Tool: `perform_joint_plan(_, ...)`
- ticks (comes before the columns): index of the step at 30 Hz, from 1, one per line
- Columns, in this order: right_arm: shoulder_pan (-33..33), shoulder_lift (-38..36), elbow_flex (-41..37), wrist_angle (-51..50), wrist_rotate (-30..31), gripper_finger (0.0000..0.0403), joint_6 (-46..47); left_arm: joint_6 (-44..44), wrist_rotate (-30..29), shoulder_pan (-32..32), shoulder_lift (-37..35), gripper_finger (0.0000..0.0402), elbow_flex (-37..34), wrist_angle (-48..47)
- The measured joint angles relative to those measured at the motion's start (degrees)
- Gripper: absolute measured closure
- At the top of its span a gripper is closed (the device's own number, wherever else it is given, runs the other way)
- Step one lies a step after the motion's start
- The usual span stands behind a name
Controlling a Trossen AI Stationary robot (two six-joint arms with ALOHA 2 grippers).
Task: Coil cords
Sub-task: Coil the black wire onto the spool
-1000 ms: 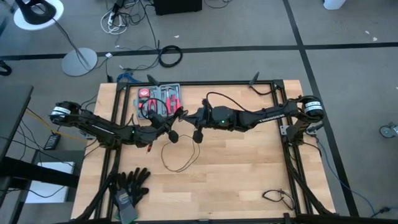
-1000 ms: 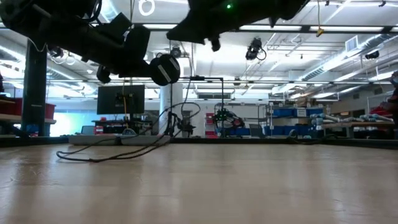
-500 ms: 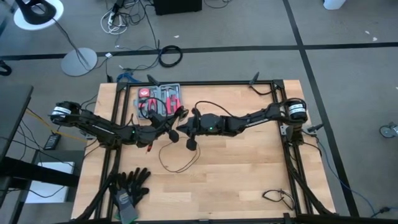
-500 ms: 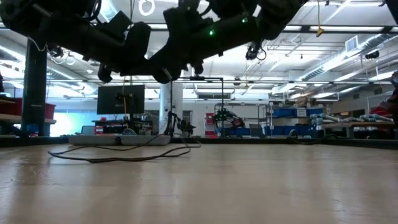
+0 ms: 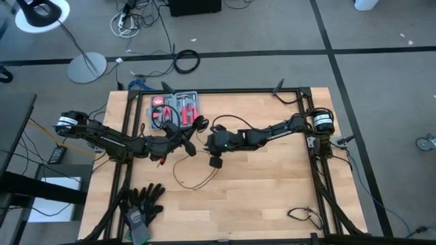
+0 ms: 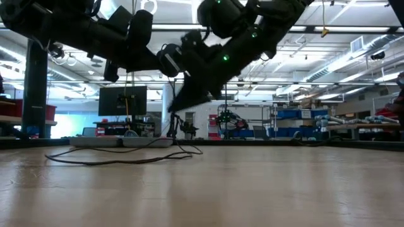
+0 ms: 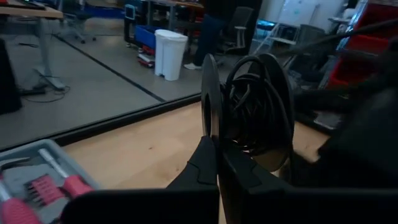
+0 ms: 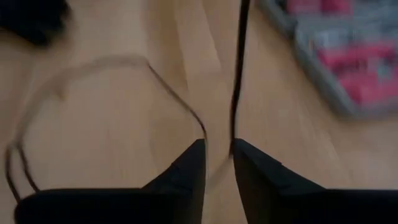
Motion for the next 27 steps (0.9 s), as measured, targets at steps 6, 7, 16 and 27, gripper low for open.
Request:
perform_joint_plan(6, -0.1, 0.0, -1.9, -4.1, 1.5, 0.0306, 2.5, 0.2, 2.1, 0.0, 0.0, 0.0402, 0.0, 3.8)
perform_joint_plan(7, -0.1, 0.0, -2.6, -3.4, 1.6, 0.0305, 2.4, 0.8, 3.1, 0.0, 0.0, 0.0402, 0.0, 4.9)
perform_joint_plan(16, 0.8, -0.1, -12.6, 22.1, -0.5, 0.0307, 4.2, 1.4, 4.2, 0.0, -0.1, 0.0402, 0.0, 5.1)
perform_joint_plan(27, -1.4, 0.4, -19.5, 38.6, 2.0, 0.0311, 7.4, 1.4, 4.1, 0.0, 0.0, 0.0402, 0.0, 6.1)
